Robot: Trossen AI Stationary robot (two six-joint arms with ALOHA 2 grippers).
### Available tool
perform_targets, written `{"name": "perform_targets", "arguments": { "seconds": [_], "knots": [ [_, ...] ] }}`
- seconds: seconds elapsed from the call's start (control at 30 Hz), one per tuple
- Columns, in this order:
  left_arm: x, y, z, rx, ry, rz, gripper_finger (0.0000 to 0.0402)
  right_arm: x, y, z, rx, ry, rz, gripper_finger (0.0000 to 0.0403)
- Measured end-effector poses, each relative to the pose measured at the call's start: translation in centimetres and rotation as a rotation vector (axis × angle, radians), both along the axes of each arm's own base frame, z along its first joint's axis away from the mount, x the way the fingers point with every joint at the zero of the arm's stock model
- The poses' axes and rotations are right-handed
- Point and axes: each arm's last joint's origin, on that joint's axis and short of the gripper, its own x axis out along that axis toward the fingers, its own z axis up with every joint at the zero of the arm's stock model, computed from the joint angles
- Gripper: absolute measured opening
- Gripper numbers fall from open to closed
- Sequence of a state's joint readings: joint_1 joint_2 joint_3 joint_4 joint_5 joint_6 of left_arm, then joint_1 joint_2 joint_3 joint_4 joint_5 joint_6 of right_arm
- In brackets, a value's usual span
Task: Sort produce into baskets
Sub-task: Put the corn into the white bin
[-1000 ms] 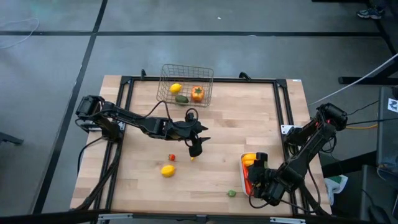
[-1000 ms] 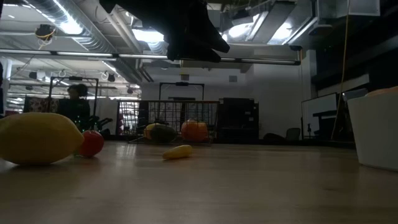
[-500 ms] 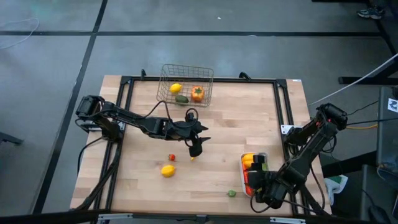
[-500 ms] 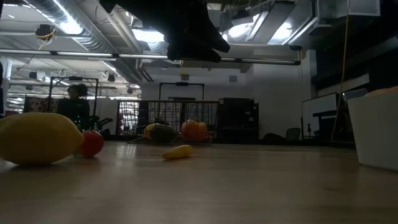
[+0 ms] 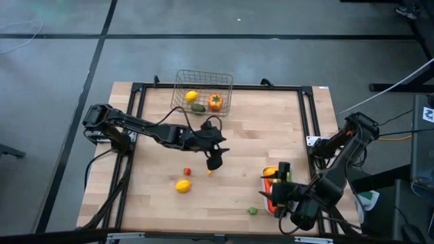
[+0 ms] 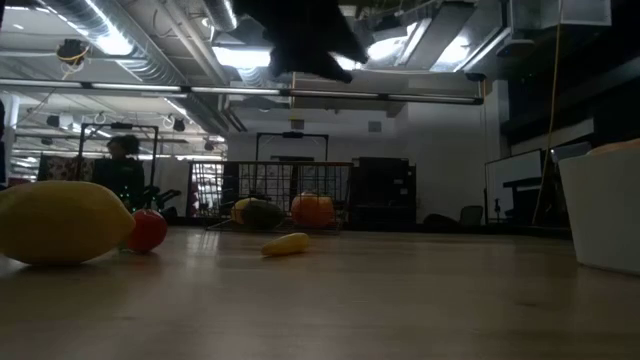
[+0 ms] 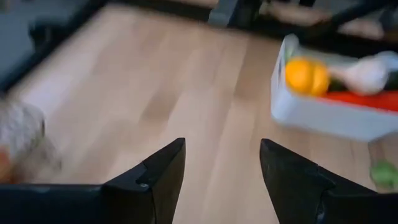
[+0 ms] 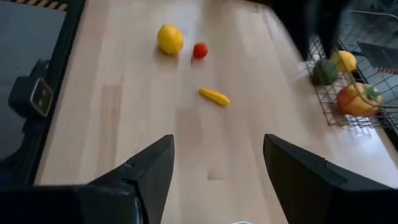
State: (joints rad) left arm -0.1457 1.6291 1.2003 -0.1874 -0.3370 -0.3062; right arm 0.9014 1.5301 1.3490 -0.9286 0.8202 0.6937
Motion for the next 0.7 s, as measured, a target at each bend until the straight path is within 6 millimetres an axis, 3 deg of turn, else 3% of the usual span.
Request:
{"name": "perform_targets", "arguments": {
  "seconds": [0.13, 0.37, 0.7],
  "knots": [
    [-0.9, -1.0, -0.5, -0.1, 0.099, 0.06, 0.0202, 0.8, -0.8, 1.4, 0.005, 0.013, -0.011, 0.0246],
    [-2.4, -3.9, -3.4, -0.231, 0.238, 0.148, 0.0202, 2.1, -2.1, 1.5, -0.05, 0.076, 0.024, 0.0246],
    [-1.7, -6.1, -8.5, -0.295, 0.345, 0.248, 0.0202, 3.6, -3.8, 1.6, -0.065, 0.08, -0.029, 0.0246]
  ]
}}
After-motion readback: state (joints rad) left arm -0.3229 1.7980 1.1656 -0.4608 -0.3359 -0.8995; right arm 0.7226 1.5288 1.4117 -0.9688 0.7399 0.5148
